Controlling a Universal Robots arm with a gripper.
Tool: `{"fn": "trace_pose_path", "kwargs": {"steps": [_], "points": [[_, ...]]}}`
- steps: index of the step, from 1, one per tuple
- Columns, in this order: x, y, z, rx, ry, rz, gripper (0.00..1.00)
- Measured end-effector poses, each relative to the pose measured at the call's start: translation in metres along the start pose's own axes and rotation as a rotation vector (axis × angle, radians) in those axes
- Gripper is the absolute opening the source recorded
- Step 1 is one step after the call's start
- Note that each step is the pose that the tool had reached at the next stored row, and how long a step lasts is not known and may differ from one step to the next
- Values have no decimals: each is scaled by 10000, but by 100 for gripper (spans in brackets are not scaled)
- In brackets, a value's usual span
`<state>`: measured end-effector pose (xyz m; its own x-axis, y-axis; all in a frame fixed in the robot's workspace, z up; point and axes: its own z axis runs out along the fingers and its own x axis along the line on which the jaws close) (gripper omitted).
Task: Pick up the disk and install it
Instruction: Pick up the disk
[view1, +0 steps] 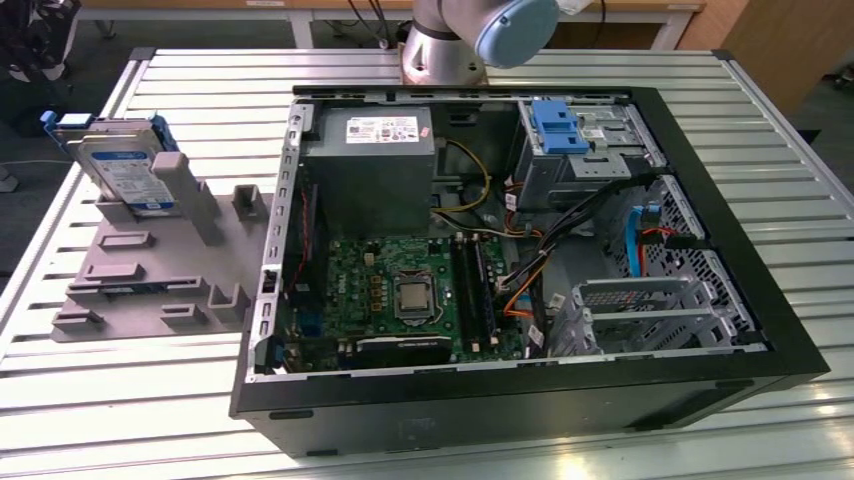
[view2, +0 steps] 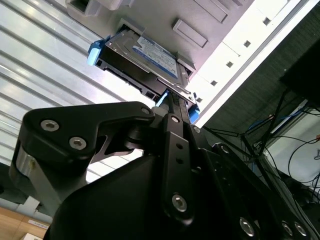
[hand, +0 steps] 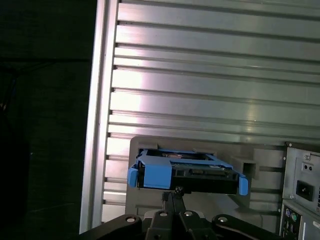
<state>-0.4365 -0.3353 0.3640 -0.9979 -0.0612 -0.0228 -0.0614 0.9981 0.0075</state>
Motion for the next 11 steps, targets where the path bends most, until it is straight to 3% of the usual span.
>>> {"fn": "trace_pose_path", "kwargs": {"steps": [11], "points": [[0, 0, 1, -3, 0, -177, 11]]}}
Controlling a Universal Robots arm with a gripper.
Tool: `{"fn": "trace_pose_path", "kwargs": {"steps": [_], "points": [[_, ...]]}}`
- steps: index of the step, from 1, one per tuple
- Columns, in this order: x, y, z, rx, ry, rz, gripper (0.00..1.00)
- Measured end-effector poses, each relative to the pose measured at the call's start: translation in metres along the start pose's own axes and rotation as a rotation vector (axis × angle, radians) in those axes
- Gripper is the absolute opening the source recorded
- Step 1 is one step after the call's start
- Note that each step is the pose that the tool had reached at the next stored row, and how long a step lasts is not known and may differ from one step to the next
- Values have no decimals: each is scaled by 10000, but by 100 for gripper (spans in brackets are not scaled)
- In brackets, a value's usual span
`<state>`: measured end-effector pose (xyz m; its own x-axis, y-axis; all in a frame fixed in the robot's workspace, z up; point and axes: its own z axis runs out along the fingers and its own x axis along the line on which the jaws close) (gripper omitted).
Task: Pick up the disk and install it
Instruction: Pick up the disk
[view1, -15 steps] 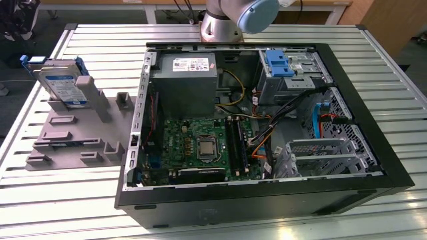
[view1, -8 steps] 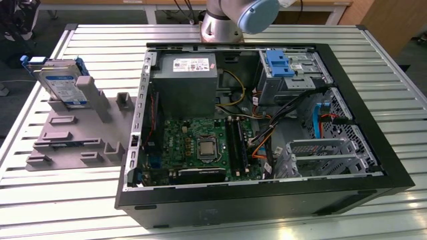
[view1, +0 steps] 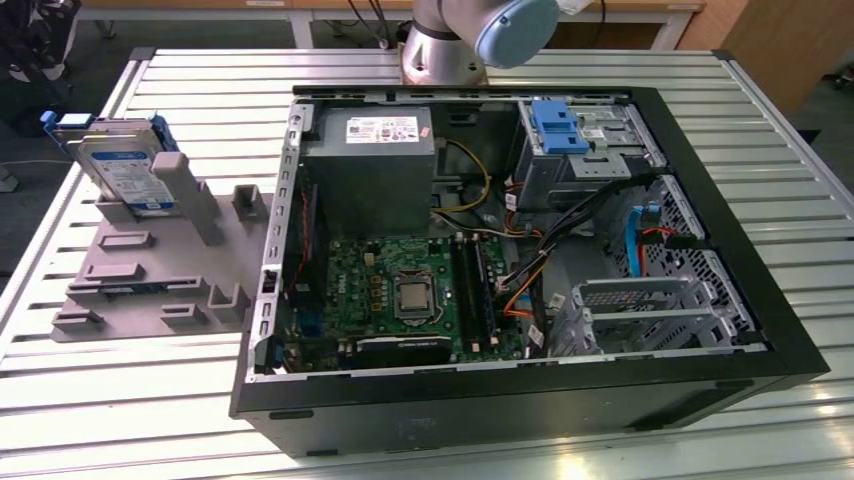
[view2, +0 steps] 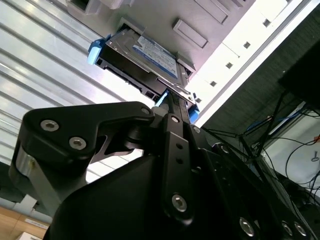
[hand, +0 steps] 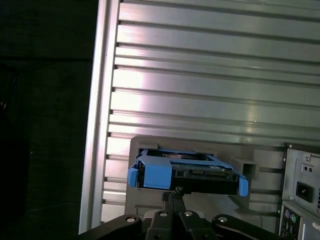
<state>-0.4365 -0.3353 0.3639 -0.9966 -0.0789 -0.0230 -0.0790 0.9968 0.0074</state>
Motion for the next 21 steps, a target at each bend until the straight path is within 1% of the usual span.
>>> {"fn": "trace_pose_path", "kwargs": {"steps": [4, 21], "points": [[0, -1, 3, -13, 2, -583, 11], [0, -1, 17, -81, 19, -3510, 11]]}}
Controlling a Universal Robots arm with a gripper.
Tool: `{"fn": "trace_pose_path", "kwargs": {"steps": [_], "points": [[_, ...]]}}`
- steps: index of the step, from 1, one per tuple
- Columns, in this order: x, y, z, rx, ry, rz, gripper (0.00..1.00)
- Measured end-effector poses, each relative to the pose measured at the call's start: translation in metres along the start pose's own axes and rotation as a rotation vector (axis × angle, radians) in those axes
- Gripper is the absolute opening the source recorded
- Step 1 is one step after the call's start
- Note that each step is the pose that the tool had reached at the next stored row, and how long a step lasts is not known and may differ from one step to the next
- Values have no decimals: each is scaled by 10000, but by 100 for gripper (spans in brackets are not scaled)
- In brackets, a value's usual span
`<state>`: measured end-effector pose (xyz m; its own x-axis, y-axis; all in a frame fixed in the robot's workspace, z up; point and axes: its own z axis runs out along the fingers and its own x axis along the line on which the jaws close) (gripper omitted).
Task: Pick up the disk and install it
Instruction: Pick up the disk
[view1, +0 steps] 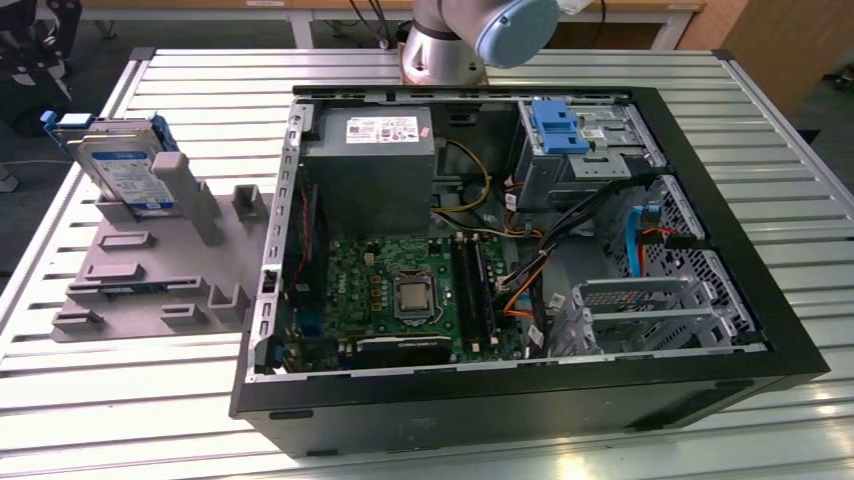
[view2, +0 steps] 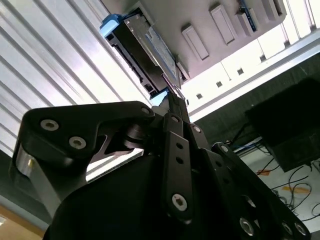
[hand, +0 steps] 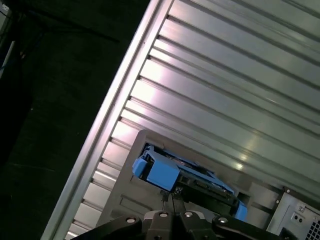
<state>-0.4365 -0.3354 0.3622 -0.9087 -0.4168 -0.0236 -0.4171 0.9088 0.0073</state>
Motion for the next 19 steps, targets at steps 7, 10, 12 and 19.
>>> {"fn": "trace_pose_path", "kwargs": {"steps": [7, 10, 12, 19], "points": [[0, 0, 2, -16, 3, -717, 11], [0, 0, 2, -16, 3, -726, 11], [0, 0, 2, -16, 3, -726, 11], [0, 0, 2, -16, 3, -728, 11]]}}
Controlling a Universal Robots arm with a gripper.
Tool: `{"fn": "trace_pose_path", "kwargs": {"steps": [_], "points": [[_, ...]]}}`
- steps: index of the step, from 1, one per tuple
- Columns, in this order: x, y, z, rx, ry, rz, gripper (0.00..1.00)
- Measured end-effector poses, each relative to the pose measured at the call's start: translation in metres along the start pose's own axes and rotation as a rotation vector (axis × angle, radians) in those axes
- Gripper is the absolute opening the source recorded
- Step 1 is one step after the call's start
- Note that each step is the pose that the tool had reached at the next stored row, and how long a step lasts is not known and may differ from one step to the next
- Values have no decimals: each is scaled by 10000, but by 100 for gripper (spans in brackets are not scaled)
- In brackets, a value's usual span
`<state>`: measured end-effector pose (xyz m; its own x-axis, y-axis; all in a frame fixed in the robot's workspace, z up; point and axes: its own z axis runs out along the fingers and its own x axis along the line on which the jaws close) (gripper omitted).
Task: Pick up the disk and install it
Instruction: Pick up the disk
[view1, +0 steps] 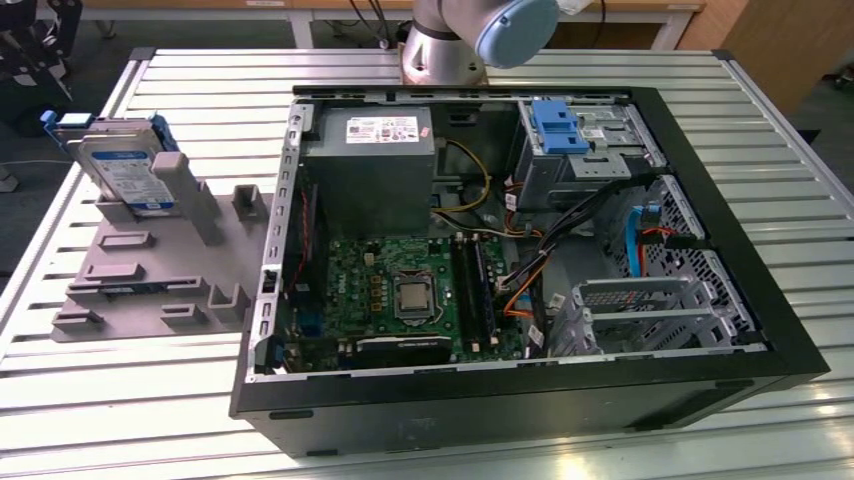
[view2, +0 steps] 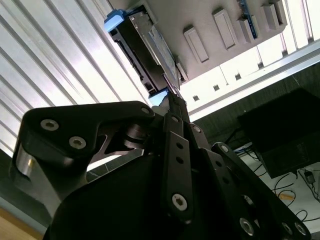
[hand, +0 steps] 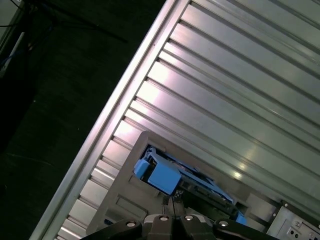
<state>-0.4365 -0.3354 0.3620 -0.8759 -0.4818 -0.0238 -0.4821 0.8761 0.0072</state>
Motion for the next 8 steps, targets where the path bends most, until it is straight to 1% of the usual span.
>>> {"fn": "trace_pose_path", "kwargs": {"steps": [2, 3, 8], "points": [[0, 0, 0, 0, 0, -39, 11], [0, 0, 0, -2, -1, -133, 11], [1, 0, 9, -21, 3, -978, 11]]}}
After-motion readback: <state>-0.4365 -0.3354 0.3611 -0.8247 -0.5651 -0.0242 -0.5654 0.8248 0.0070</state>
